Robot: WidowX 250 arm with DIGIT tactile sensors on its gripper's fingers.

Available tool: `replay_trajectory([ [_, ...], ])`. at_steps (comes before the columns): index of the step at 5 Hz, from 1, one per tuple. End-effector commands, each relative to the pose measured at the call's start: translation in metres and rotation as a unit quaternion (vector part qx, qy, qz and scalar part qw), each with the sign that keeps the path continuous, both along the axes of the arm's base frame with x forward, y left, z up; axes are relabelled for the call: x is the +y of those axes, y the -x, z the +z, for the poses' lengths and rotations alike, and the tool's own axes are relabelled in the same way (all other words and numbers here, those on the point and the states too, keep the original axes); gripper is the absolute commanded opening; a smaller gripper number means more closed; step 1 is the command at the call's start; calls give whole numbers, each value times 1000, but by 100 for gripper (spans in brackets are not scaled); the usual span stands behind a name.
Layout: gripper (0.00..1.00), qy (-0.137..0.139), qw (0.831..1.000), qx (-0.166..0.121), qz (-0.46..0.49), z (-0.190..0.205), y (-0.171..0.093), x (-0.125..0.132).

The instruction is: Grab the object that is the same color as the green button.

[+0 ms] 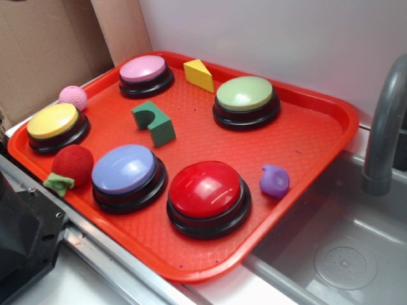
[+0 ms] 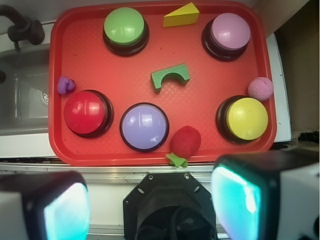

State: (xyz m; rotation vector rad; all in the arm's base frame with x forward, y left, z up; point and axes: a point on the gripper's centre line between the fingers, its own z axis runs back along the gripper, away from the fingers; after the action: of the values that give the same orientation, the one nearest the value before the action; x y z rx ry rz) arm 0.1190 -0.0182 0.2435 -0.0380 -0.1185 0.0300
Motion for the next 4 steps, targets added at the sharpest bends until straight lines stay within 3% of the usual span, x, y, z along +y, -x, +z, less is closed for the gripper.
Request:
replay_trajectory([
  [1, 100, 0, 1000, 0, 0, 0, 0, 0],
  [2, 100, 20, 998, -34, 40, -14, -26, 2],
  [4, 100, -2, 989, -57, 139, -67, -75, 1],
])
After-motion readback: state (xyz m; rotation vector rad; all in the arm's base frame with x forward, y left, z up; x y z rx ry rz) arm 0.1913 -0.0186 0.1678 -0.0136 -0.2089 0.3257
